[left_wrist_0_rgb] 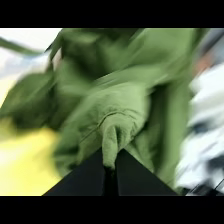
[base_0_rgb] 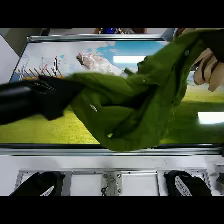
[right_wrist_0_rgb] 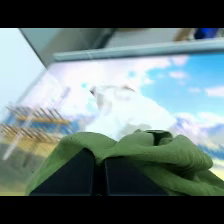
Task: Fold the clothes and pants, and hang the long-sleeved shirts on hangers.
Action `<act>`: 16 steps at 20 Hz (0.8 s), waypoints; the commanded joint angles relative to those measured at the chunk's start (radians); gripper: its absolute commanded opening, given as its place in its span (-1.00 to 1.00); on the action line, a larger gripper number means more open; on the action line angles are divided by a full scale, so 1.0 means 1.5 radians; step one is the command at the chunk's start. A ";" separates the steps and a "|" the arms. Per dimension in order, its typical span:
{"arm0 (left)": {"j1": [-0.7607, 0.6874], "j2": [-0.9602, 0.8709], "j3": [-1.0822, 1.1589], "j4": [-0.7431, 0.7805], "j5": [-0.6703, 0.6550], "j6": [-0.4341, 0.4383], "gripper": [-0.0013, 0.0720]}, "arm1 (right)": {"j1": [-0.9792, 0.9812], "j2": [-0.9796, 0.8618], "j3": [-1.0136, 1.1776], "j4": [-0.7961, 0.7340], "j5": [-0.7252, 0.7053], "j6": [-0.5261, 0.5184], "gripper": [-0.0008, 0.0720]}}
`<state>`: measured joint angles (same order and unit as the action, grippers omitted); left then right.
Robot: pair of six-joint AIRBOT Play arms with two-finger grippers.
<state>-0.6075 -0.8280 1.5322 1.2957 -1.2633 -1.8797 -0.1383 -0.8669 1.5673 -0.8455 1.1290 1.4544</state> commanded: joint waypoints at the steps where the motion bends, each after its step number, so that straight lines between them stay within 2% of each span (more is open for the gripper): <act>1: -0.124 -0.072 -0.058 0.188 -0.095 -0.072 -0.94 | 0.045 -0.073 0.011 -0.166 0.033 0.064 -0.95; 4: -0.194 -0.153 -0.199 0.249 0.031 -0.129 -0.94 | 0.095 -0.210 0.011 -0.273 0.021 0.063 -0.93; 5: -0.196 -0.186 -0.237 0.238 0.088 -0.149 -0.94 | 0.096 -0.256 0.011 -0.271 0.014 0.063 -0.62; 6: -0.194 -0.219 -0.261 0.224 0.132 -0.148 -0.94 | 0.093 -0.299 0.011 -0.264 0.005 0.063 0.24; 7: -0.187 -0.255 -0.273 0.215 0.159 -0.148 -0.94 | 0.093 -0.336 0.011 -0.261 0.000 0.063 0.86; 10: -0.156 -0.339 -0.275 0.186 0.168 -0.148 -0.93 | 0.090 -0.363 0.010 -0.260 0.014 0.063 0.85; 12: -0.127 -0.361 -0.275 0.182 0.160 -0.148 -0.94 | 0.090 -0.328 -0.009 -0.270 0.055 0.064 0.45; 13: -0.113 -0.361 -0.275 0.181 0.158 -0.148 -0.93 | 0.090 -0.299 -0.040 -0.272 0.071 0.073 0.42; 16: -0.076 -0.346 -0.275 0.182 0.164 -0.148 -0.93 | 0.097 -0.170 -0.227 -0.274 0.074 0.173 0.42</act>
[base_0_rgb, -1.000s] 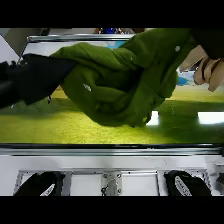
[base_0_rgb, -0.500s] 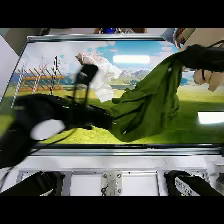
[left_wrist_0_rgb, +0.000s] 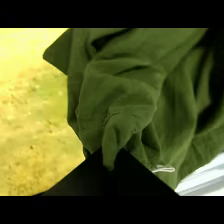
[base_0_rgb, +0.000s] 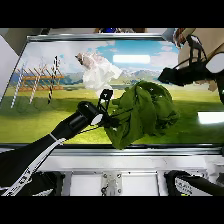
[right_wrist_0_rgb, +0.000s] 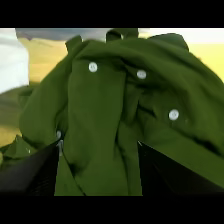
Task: Fold the clothes and pants, and hang the long-sleeved shirts on hangers.
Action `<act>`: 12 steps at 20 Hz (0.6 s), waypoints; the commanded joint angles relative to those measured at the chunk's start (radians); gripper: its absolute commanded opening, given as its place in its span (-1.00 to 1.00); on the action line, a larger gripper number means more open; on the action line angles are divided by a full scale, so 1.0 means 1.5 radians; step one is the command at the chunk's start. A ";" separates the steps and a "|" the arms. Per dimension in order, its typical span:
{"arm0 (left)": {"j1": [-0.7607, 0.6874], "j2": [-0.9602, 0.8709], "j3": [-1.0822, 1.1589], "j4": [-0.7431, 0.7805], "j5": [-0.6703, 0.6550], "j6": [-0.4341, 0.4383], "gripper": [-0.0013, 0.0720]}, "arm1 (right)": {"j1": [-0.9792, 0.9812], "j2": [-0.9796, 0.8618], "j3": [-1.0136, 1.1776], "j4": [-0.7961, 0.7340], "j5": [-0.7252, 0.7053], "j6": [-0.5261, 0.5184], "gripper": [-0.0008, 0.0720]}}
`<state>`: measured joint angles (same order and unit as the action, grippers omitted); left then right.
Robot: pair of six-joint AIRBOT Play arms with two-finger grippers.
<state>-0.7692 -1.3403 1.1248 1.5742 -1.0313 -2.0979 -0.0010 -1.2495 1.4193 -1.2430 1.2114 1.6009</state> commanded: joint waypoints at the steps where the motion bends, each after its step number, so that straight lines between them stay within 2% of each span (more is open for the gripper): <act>1: 0.039 0.001 -0.004 -0.004 0.010 -0.002 -0.94 | 0.015 0.129 -0.204 -0.010 0.004 0.118 0.42; 5: 0.043 0.010 -0.004 -0.003 0.008 -0.002 -0.94 | 0.101 0.275 -0.505 -0.001 -0.112 0.350 0.42; 7: 0.033 0.010 -0.004 -0.003 0.009 -0.002 -0.93 | 0.161 0.303 -0.612 0.018 -0.191 0.434 0.43; 10: 0.032 0.010 -0.004 -0.004 0.007 -0.002 -0.94 | 0.241 0.287 -0.700 0.107 -0.356 0.461 0.43; 12: 0.032 0.010 -0.004 -0.004 0.007 -0.002 -0.94 | 0.288 0.251 -0.706 0.122 -0.436 0.459 0.43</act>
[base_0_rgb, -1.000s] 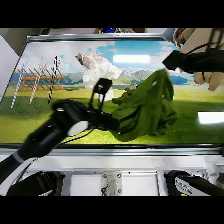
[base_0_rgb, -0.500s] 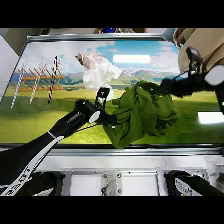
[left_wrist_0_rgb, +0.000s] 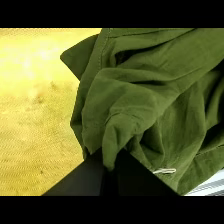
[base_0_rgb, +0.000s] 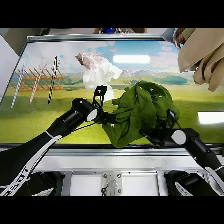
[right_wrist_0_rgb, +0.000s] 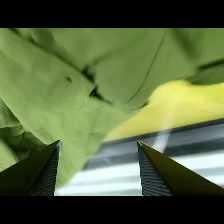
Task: Fold the clothes and pants, and hang the long-sleeved shirts on hangers.
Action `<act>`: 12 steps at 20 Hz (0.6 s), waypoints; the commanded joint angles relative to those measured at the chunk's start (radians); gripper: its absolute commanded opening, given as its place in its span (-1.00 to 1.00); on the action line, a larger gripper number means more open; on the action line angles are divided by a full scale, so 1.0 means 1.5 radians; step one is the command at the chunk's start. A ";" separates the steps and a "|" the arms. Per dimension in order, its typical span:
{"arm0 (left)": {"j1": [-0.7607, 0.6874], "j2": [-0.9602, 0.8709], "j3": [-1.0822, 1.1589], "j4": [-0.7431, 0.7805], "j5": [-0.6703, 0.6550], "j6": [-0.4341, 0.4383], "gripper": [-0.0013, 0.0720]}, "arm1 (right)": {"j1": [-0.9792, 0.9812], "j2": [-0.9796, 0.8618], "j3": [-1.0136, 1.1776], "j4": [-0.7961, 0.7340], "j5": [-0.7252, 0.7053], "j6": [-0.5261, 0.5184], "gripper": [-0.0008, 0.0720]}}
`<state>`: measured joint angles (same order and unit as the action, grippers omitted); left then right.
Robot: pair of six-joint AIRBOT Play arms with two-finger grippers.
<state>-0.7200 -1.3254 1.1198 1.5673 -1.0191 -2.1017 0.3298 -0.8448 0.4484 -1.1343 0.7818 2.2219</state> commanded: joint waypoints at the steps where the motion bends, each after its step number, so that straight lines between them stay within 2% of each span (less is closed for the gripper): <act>1: -0.001 0.001 0.000 0.001 -0.001 0.001 -0.93 | 0.089 -0.041 -0.058 0.058 -0.188 0.045 0.42; 4: -0.001 0.001 0.000 0.002 -0.004 0.001 -0.93 | 0.114 -0.099 -0.058 0.087 -0.249 0.027 0.42; 8: -0.001 0.001 0.000 0.003 -0.006 0.007 -0.93 | 0.113 -0.102 -0.039 0.096 -0.267 -0.048 0.41; 9: -0.001 0.001 0.000 0.003 -0.007 0.007 -0.94 | 0.113 -0.102 -0.033 0.096 -0.267 -0.063 0.01; 10: -0.001 0.001 0.000 0.003 -0.008 0.007 -0.94 | 0.113 -0.102 -0.029 0.096 -0.266 -0.086 -0.52; 11: -0.001 0.001 0.000 0.003 -0.009 0.008 -0.93 | 0.112 -0.102 -0.029 0.096 -0.265 -0.111 -0.79; 12: 0.000 0.001 0.000 0.006 -0.013 0.008 -0.94 | 0.108 -0.102 -0.027 0.093 -0.255 -0.132 -0.94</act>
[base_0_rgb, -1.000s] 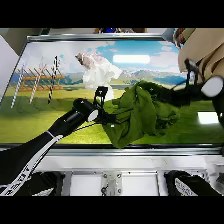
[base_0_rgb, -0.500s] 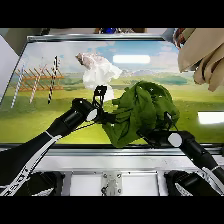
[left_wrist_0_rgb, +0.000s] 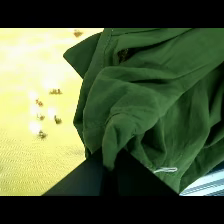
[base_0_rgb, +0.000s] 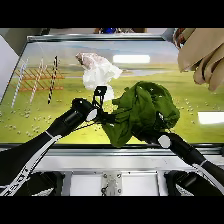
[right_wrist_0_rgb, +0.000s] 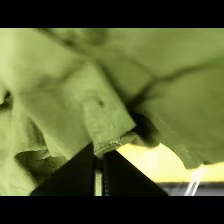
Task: Fold the clothes and pants, and hang the long-sleeved shirts on hangers.
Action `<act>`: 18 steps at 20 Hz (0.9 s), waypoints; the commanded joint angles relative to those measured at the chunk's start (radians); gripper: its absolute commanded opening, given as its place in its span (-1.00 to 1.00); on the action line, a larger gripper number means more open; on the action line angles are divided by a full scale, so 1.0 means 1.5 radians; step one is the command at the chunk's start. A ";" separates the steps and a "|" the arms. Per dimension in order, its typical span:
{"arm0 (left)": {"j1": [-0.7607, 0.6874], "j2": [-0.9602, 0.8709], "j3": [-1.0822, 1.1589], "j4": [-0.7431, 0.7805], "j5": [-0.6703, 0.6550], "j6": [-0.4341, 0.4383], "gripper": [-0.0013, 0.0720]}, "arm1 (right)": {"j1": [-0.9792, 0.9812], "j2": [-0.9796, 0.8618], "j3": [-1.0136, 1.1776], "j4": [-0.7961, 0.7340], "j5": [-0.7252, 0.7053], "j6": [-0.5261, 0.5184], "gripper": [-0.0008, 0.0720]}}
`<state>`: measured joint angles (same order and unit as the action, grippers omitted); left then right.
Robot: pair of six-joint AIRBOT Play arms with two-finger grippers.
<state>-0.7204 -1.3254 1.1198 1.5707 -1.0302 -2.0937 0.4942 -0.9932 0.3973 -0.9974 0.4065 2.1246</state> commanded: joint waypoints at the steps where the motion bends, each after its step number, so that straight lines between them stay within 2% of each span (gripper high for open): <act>1: 0.002 0.006 0.000 0.005 -0.012 0.011 -0.93 | -0.014 -0.002 0.016 -0.009 0.029 -0.097 -0.94; 2: 0.006 0.018 0.000 0.005 -0.020 0.020 -0.93 | -0.036 0.003 0.035 -0.033 0.090 -0.132 -0.94; 4: 0.011 0.064 0.000 0.005 -0.039 0.031 -0.94 | -0.102 0.027 0.119 -0.115 0.286 -0.211 -0.94; 7: -0.041 0.139 -0.001 -0.001 -0.087 0.033 -0.94 | -0.157 0.094 0.260 -0.197 0.504 -0.240 -0.94; 9: -0.116 0.153 -0.001 0.001 -0.116 0.033 -0.93 | -0.158 0.145 0.306 -0.213 0.561 -0.229 -0.94; 12: -0.209 0.123 -0.001 0.006 -0.106 0.034 -0.93 | -0.158 0.194 0.308 -0.214 0.606 -0.192 -0.94; 13: -0.223 0.105 0.000 0.007 -0.093 0.040 -0.72 | -0.158 0.198 0.308 -0.213 0.615 -0.192 -0.94; 14: -0.226 0.091 0.001 0.022 -0.079 0.040 0.06 | -0.158 0.200 0.308 -0.213 0.621 -0.192 -0.94; 15: -0.219 0.083 0.009 0.039 -0.080 0.039 0.60 | -0.158 0.200 0.308 -0.213 0.623 -0.192 -0.94; 18: -0.163 0.077 0.023 0.034 -0.079 0.040 0.60 | -0.158 0.200 0.308 -0.211 0.623 -0.192 -0.94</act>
<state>-0.9989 -1.1927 1.1412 1.6131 -1.1599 -2.0365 0.2592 -0.7044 0.8536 -1.3071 1.3048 1.8324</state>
